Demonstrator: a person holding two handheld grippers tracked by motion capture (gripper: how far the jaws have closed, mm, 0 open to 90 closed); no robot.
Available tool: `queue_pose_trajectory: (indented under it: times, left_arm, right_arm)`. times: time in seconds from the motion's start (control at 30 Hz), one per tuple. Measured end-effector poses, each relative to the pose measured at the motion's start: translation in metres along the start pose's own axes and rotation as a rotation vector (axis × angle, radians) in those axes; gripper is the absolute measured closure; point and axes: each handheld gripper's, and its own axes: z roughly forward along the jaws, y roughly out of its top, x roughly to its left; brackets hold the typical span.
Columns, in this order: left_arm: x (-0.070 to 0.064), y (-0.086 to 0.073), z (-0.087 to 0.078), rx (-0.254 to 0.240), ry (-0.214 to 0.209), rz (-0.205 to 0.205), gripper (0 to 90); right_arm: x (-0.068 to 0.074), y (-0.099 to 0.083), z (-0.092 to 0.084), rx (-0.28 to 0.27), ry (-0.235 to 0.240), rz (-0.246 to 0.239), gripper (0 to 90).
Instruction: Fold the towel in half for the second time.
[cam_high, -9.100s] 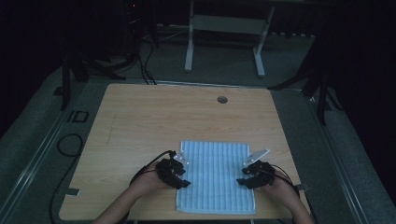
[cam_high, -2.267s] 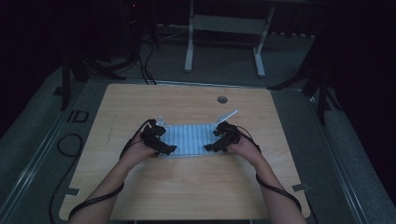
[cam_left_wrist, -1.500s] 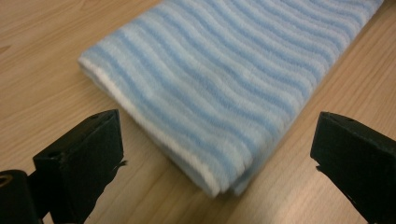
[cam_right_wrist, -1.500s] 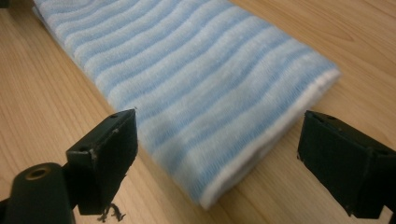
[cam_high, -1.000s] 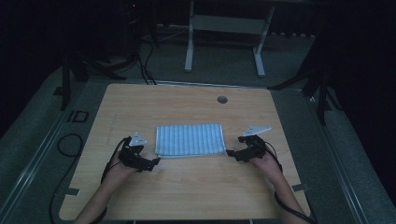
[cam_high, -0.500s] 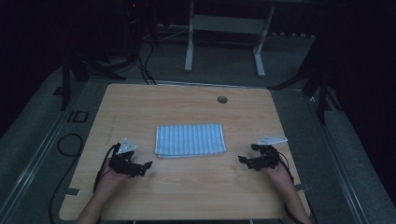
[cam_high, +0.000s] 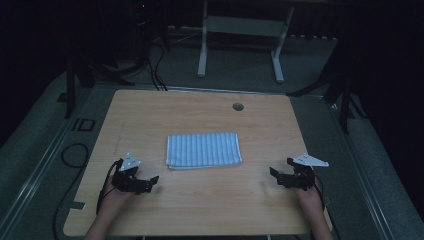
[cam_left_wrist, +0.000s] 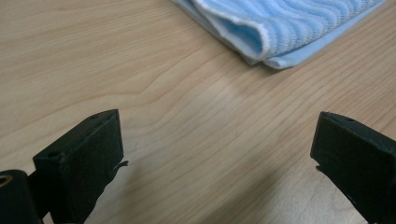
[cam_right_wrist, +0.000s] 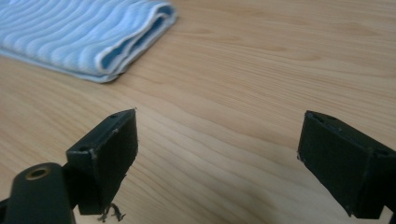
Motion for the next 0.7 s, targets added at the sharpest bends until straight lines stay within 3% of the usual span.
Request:
queue_pose_trajectory:
  times: [0.2, 0.43, 0.63, 0.7]
  left_arm:
    - [0.005, -0.003, -0.008, -0.024, 0.037, -0.018, 2.4]
    - [0.015, -0.006, -0.01, -0.047, 0.084, -0.072, 2.3]
    - [0.022, -0.009, -0.013, -0.063, 0.14, -0.101, 2.4]
    - [0.023, -0.01, -0.015, -0.073, 0.177, -0.106, 2.4]
  right_arm:
    - [-0.004, -0.011, -0.016, -0.048, -0.088, 0.025, 11.8]
    - [-0.012, -0.014, -0.02, -0.047, -0.201, 0.045, 11.7]
    - [-0.021, -0.013, -0.022, -0.055, -0.228, 0.084, 11.7]
    - [-0.023, -0.014, -0.023, -0.056, -0.238, 0.095, 11.8]
